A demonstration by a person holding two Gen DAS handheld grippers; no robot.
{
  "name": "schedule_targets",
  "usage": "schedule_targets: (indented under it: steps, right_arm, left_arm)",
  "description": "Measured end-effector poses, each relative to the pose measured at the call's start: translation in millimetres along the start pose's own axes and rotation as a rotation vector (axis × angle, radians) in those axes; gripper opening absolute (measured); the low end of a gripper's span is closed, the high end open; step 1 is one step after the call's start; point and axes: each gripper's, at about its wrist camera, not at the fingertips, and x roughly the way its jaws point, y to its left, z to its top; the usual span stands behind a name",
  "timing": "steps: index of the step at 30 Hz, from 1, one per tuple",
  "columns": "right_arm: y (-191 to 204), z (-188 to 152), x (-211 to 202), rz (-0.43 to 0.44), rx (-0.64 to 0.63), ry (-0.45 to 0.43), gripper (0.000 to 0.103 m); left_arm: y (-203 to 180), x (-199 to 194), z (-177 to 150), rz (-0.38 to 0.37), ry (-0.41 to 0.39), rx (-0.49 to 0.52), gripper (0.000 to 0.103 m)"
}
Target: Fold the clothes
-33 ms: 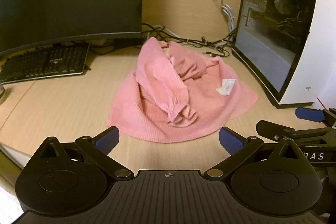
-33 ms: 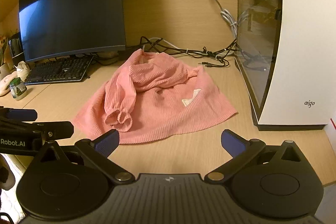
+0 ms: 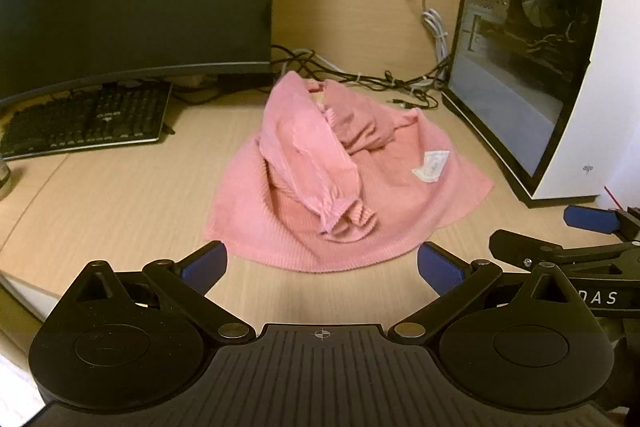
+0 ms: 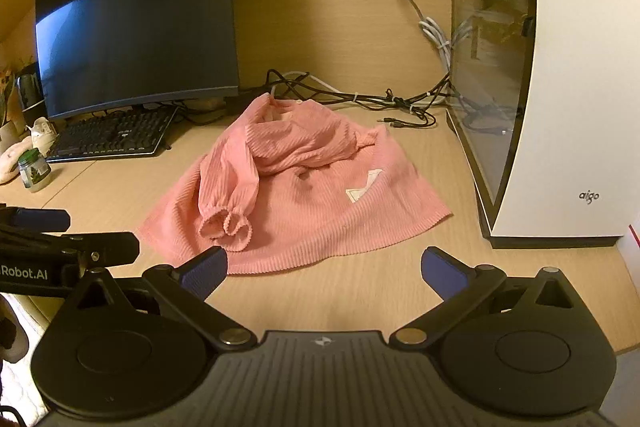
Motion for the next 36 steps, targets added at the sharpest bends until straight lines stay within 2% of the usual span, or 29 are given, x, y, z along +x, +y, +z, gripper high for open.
schedule_targets:
  steps: [7,13,36]
  right_arm:
    - [1,3,-1,0.021,0.016,0.0,0.103]
    - [1,5,2,0.006,-0.01,0.004,0.103]
    - [-10,4,9,0.005,0.02,0.006,0.103]
  left_arm:
    - [9,-4,1,-0.007,0.017,-0.045,0.103]
    - [8,-2,3,0.012,0.024,-0.044,0.103]
    - [-1,7,5,0.023,0.015,-0.011,0.103]
